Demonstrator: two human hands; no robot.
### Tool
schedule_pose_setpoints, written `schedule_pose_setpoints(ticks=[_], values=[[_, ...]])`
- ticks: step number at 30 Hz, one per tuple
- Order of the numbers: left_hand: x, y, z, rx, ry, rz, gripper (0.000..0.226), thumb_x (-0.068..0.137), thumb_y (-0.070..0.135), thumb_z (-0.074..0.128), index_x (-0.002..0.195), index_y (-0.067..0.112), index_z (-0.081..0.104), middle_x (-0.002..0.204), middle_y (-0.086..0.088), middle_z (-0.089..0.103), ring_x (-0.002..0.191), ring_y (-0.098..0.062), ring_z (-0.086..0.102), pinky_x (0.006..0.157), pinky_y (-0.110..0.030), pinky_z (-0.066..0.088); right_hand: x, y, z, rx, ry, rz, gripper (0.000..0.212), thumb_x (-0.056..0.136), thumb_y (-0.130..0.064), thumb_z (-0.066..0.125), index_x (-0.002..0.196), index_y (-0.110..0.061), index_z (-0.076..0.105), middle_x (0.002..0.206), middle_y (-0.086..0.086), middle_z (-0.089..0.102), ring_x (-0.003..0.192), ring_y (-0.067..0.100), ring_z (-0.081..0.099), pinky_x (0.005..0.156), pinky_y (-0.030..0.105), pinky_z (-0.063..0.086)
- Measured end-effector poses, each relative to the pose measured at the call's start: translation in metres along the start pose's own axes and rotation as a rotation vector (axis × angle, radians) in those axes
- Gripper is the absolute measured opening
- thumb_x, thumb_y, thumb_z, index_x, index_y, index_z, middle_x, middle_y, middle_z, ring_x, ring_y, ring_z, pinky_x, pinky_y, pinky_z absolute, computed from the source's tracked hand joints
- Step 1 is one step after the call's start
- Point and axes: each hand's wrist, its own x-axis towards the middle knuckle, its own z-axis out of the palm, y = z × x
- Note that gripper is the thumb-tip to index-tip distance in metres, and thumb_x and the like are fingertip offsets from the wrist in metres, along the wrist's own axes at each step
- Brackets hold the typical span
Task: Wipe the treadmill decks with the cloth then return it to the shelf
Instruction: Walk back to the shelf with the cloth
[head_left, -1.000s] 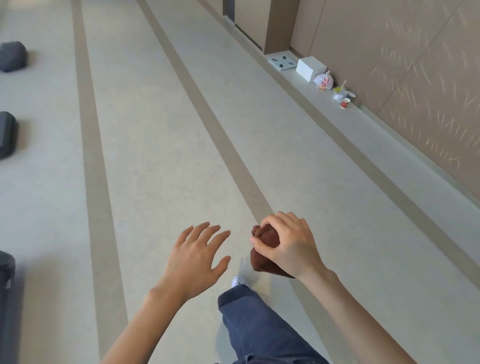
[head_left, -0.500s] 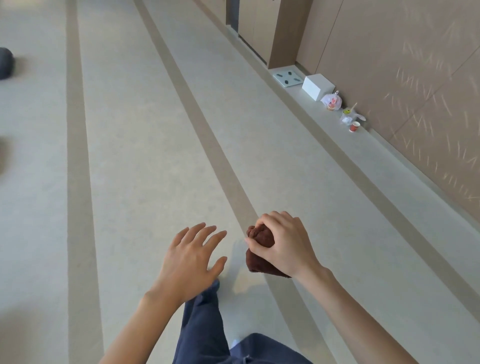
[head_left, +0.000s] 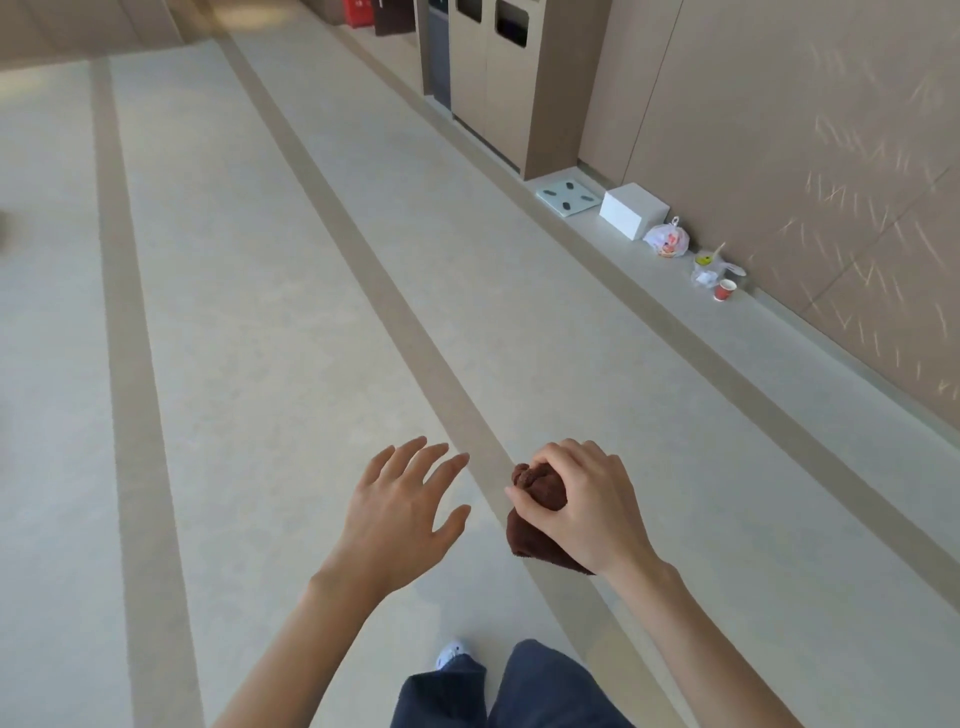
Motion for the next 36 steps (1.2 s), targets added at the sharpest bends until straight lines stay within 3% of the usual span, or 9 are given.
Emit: schedule_pose_setpoints(ticks=[8, 12, 17, 25, 31, 36], values=[[0.112, -0.066, 0.015, -0.026, -0.058, -0.028, 0.049, 0.086, 0.044, 0.057, 0.131, 0.026, 0.052, 0.132, 0.002, 0.056, 0.128, -0.023, 0.046, 0.104, -0.041, 0.036, 0.119, 0.022, 0.039, -0.031, -0.043, -0.021, 0.036, 0.076, -0.060, 0.052, 0.081, -0.024, 0.057, 0.079, -0.011, 0.059, 0.074, 0.015, 0.051, 0.069, 0.031, 0.041], [0.188, -0.086, 0.027, -0.017, -0.057, -0.029, 0.049, 0.084, 0.046, 0.058, 0.129, 0.027, 0.055, 0.129, 0.002, 0.058, 0.124, -0.024, 0.050, 0.102, -0.041, 0.038, 0.196, 0.050, 0.054, -0.032, -0.072, -0.012, 0.037, 0.077, -0.061, 0.050, 0.082, -0.025, 0.057, 0.081, -0.012, 0.059, 0.075, 0.014, 0.051, 0.070, 0.029, 0.042], [0.303, -0.115, 0.022, -0.036, -0.045, -0.061, 0.049, 0.087, 0.046, 0.053, 0.133, 0.028, 0.050, 0.135, 0.003, 0.053, 0.131, -0.021, 0.042, 0.107, -0.039, 0.032, 0.316, 0.077, 0.049, -0.022, -0.037, -0.014, 0.031, 0.075, -0.054, 0.057, 0.078, -0.023, 0.058, 0.077, -0.011, 0.059, 0.074, 0.017, 0.053, 0.071, 0.034, 0.041], [0.446, -0.160, 0.011, -0.084, 0.019, -0.141, 0.048, 0.088, 0.044, 0.054, 0.133, 0.027, 0.050, 0.134, 0.004, 0.053, 0.130, -0.022, 0.042, 0.105, -0.039, 0.033, 0.480, 0.100, 0.050, -0.094, -0.047, -0.184, 0.035, 0.076, -0.054, 0.060, 0.079, -0.018, 0.060, 0.077, -0.007, 0.059, 0.075, 0.021, 0.052, 0.070, 0.035, 0.040], [0.534, -0.226, 0.005, -0.076, 0.034, -0.169, 0.051, 0.082, 0.044, 0.048, 0.127, 0.022, 0.057, 0.127, -0.001, 0.060, 0.123, -0.026, 0.050, 0.099, -0.043, 0.040, 0.580, 0.108, 0.078, -0.121, -0.083, -0.184, 0.037, 0.076, -0.054, 0.056, 0.081, -0.018, 0.060, 0.079, -0.007, 0.060, 0.077, 0.022, 0.053, 0.072, 0.037, 0.040], [0.622, -0.294, 0.003, -0.073, 0.020, -0.119, 0.048, 0.089, 0.045, 0.053, 0.132, 0.024, 0.051, 0.133, 0.001, 0.054, 0.128, -0.024, 0.044, 0.104, -0.042, 0.034, 0.684, 0.094, 0.105, -0.106, -0.042, -0.149, 0.033, 0.076, -0.050, 0.062, 0.082, -0.018, 0.060, 0.080, -0.007, 0.060, 0.078, 0.021, 0.052, 0.073, 0.036, 0.039]])
